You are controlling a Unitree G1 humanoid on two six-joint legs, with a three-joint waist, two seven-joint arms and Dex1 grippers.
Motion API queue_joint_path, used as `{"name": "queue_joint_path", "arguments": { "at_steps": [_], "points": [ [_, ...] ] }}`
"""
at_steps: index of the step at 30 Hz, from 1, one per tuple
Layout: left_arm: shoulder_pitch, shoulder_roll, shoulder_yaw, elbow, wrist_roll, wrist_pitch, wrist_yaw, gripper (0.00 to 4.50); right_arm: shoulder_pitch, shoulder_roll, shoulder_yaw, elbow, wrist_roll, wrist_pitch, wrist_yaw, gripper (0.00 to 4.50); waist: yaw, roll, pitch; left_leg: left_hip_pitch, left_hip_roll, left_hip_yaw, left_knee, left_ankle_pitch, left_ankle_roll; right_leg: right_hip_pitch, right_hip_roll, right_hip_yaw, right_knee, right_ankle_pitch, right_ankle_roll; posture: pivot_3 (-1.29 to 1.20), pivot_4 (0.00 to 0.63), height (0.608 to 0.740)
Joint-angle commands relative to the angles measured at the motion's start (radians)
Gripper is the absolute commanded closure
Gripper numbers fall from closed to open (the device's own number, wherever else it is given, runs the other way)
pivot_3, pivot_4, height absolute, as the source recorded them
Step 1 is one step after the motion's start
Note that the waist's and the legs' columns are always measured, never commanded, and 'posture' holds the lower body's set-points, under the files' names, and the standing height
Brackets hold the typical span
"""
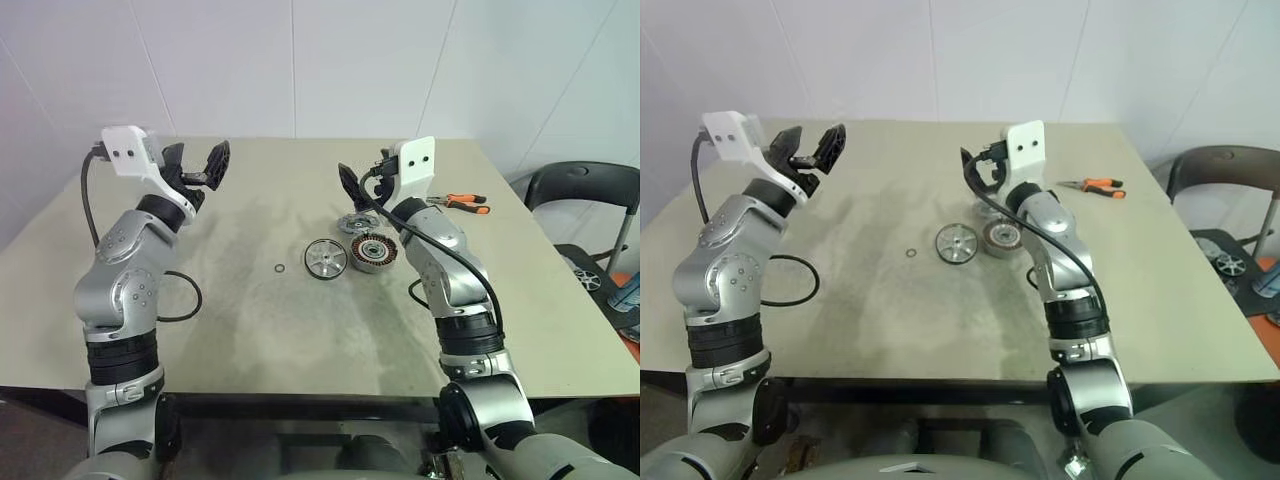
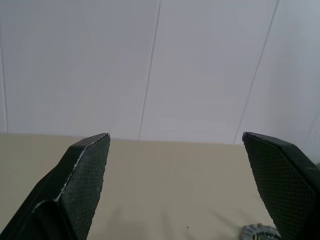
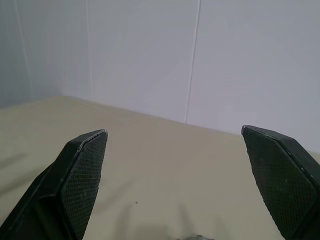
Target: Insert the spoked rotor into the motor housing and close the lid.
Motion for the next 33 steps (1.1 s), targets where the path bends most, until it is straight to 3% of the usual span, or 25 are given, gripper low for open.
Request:
{"name": "queue_joint_path", "arguments": {
  "at_steps": [1,14,33],
  "points": [
    [-0.006,0.003,-0.004,-0.032,-0.004,0.002,-0.004,0.02,-0.034,-0.005,0.008,-0.034,-0.012,-0.005,0.0,0.0,0.0,0.0,0.0,0.0,0.0,0.0,0.0,0.0,0.0,0.0,0.0,0.0,0.0,0.0,0.0,0.0,0.0,0.74],
    [-0.019,-0.009,0.015,-0.026,-0.032,0.008,0.011,0.02,-0.008,-0.037,-0.008,-0.036,-0.02,0.005,0.001,0.0,0.0,0.0,0.0,0.0,0.0,0.0,0.0,0.0,0.0,0.0,0.0,0.0,0.0,0.0,0.0,0.0,0.0,0.74],
    [-0.045,-0.052,-0.026,0.049,-0.012,-0.038,-0.021,0.02,-0.017,-0.174,0.009,-0.07,-0.014,0.049,0.124,0.0,0.003,0.0,0.0,0.0,0.0,0.0,0.0,0.0,0.0,0.0,0.0,0.0,0.0,0.0,0.0,0.0,0.0,0.74]
  ]
}}
